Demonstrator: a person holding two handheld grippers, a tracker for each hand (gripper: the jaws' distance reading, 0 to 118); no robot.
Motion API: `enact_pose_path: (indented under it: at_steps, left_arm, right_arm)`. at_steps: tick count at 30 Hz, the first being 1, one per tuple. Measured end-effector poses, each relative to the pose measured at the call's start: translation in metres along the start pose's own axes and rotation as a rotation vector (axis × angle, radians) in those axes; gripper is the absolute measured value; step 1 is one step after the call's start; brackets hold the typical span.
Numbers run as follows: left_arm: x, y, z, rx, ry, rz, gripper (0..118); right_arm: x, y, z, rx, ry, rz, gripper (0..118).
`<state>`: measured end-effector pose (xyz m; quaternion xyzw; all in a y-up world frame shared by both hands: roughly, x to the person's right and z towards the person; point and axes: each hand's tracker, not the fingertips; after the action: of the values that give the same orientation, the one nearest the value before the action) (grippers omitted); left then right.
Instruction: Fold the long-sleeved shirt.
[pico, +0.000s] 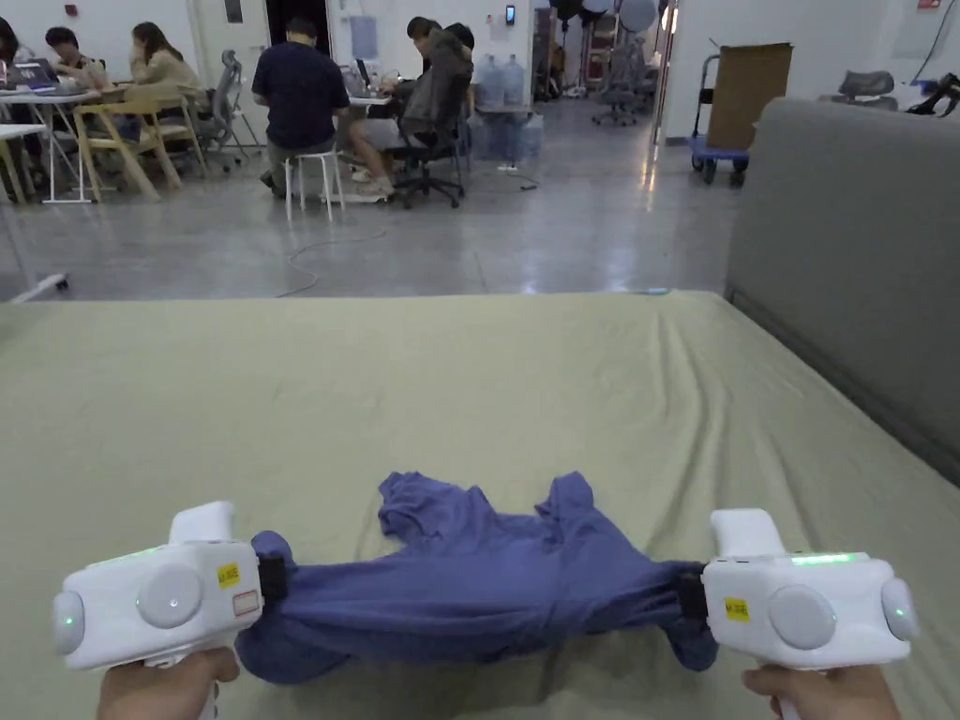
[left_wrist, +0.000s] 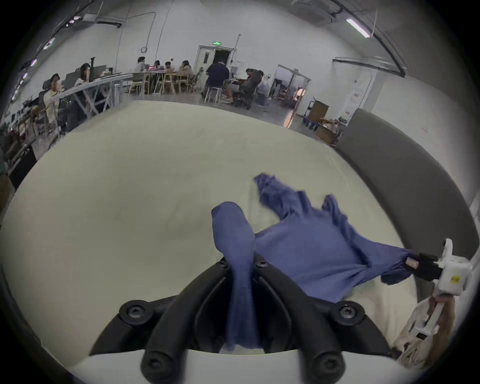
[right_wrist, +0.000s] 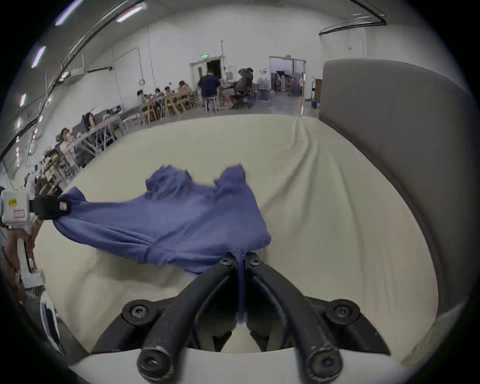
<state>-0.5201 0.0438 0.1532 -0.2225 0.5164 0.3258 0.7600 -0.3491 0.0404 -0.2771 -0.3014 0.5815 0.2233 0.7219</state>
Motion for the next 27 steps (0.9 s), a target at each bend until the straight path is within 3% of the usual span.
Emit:
enact_pose_path:
  at_steps: [8, 12, 13, 14, 16, 17, 20, 21, 22, 23, 24, 27]
  left_arm:
    - [-0.022, -0.150, 0.056, -0.134, 0.092, 0.033, 6]
    - [-0.026, -0.171, 0.053, -0.156, 0.079, 0.043, 6]
    - [-0.025, -0.171, 0.054, -0.149, 0.075, 0.050, 8]
    - [-0.024, -0.168, 0.057, -0.129, 0.065, 0.063, 17]
    - [-0.022, -0.158, 0.068, -0.085, 0.061, 0.088, 86]
    - [-0.021, -0.153, 0.075, -0.069, 0.062, 0.083, 114]
    - [-0.016, -0.139, 0.099, 0.024, 0.037, 0.064, 117]
    - [-0.013, -0.132, 0.104, 0.061, 0.039, 0.064, 115]
    - [-0.012, -0.127, 0.105, 0.040, 0.049, 0.063, 99]
    - [-0.006, -0.125, 0.112, 0.034, 0.057, 0.063, 59]
    - [-0.004, -0.124, 0.115, 0.040, 0.061, 0.062, 0]
    - [-0.003, -0.122, 0.115, 0.052, 0.127, 0.051, 0]
  right_arm:
    - [0.006, -0.131, 0.057, -0.144, -0.009, -0.107, 1]
    - [0.002, -0.156, 0.043, -0.220, -0.006, -0.055, 1]
    - [-0.003, -0.155, 0.044, -0.223, -0.016, -0.052, 7]
    - [-0.005, -0.154, 0.046, -0.222, -0.021, -0.051, 19]
    - [-0.008, -0.146, 0.061, -0.195, -0.047, -0.038, 88]
    - [-0.008, -0.141, 0.067, -0.175, -0.054, -0.038, 107]
    - [-0.008, -0.122, 0.093, -0.058, -0.072, -0.019, 109]
    - [-0.008, -0.115, 0.097, -0.044, -0.088, -0.009, 106]
    - [-0.010, -0.109, 0.100, -0.037, -0.093, 0.004, 93]
    - [-0.012, -0.105, 0.102, -0.022, -0.085, 0.010, 54]
    - [-0.014, -0.101, 0.103, -0.005, -0.072, 0.010, 0]
    - [-0.020, -0.095, 0.104, -0.004, -0.078, -0.002, 0]
